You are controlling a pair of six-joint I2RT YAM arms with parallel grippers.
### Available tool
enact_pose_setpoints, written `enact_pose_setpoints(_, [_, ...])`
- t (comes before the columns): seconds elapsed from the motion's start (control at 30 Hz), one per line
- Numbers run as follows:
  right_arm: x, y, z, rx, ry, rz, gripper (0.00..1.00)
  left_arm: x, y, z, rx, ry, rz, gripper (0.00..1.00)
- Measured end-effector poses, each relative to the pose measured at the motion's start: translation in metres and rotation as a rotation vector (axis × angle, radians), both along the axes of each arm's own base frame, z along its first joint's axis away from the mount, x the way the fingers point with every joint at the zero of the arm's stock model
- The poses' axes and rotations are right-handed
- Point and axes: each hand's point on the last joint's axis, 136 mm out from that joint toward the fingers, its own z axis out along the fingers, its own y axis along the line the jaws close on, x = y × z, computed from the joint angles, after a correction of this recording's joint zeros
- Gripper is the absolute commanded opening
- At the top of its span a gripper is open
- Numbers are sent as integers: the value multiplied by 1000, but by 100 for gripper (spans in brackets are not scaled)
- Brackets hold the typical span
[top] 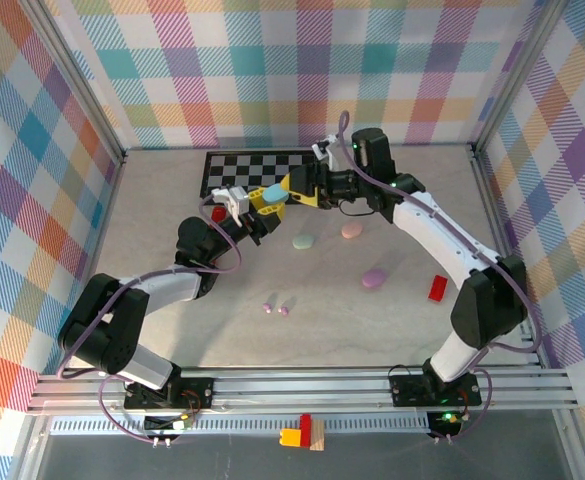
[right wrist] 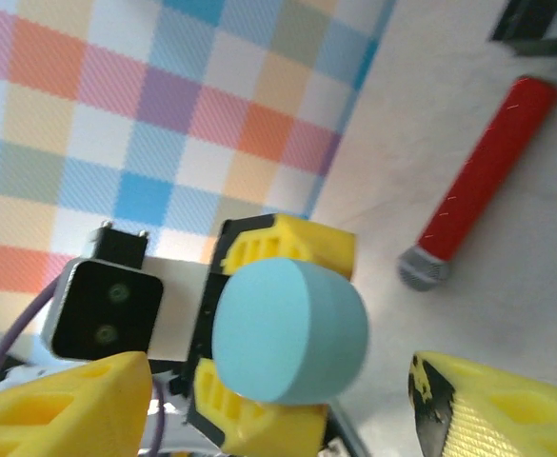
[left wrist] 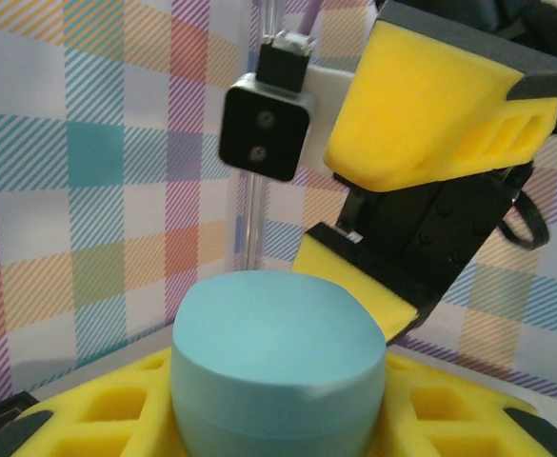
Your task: Insert the wireless bluetooth earbuds into the charging case
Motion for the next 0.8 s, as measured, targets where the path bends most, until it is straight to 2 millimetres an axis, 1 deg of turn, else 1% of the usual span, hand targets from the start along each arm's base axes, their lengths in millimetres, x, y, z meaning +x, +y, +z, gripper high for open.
enact_pose_setpoints(0.1, [-2,8,4,59,50,52,68,0,-1,6,-9,-15,-4,39])
enact_pose_setpoints(0.2, [-3,13,3,92,95,90,67,-1,-1,8,-11,-21,-4,39])
enact_pose_setpoints(0.27, [-3,14,2,104,116,105,62,-1,0,8,-12,-23,-4,39])
enact_pose_setpoints(0.4, [-5,15,2,115,153,115,47,0,-1,7,-13,-25,-5,39])
enact_pose_setpoints(0.5, [-4,16,1,114,179,112,39,-2,-2,10,-14,-38,-16,39])
enact_pose_setpoints(0.6, [-4,15,-2,113,200,111,30,-2,-3,9,-11,-37,-23,39])
enact_pose_setpoints(0.67, [-3,15,-3,112,216,108,26,-2,-4,8,-7,-36,-23,41])
enact_pose_setpoints(0.7, [-3,15,-4,112,220,108,25,-2,-4,8,-6,-35,-24,46])
enact_pose_setpoints(0.77, [-1,13,-6,109,223,98,22,-2,-4,7,-4,-33,-26,63])
enact_pose_setpoints(0.8, [2,11,-9,105,220,82,21,-3,-5,6,-3,-32,-30,74])
